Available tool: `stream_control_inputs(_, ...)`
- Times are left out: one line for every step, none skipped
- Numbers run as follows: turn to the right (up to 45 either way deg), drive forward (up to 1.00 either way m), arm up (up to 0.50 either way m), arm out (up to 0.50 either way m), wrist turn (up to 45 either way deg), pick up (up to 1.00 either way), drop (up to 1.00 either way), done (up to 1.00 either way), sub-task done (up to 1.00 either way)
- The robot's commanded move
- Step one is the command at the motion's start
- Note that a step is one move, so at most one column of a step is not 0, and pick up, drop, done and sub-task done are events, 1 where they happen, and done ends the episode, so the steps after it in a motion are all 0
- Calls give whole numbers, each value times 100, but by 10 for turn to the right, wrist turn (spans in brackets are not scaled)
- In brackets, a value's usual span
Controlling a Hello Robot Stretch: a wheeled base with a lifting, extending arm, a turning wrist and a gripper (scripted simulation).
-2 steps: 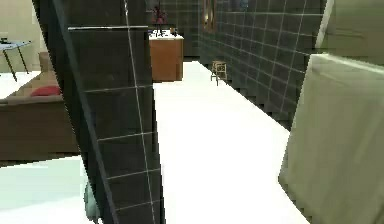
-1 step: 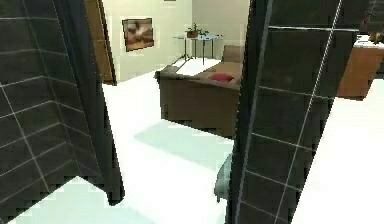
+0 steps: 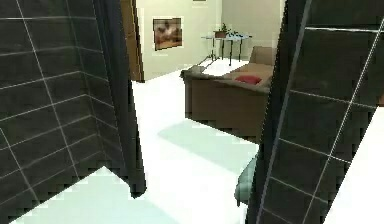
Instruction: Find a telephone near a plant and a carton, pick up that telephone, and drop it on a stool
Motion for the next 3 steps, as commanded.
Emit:
stream_control_inputs(-30, 0, 0, 0, 0, 0, 0, 0, 0)
stream_control_inputs(0, 100, 0, 0, 0, 0, 0, 0, 0)
stream_control_inputs(0, 35, 0, 0, 0, 0, 0, 0, 0)
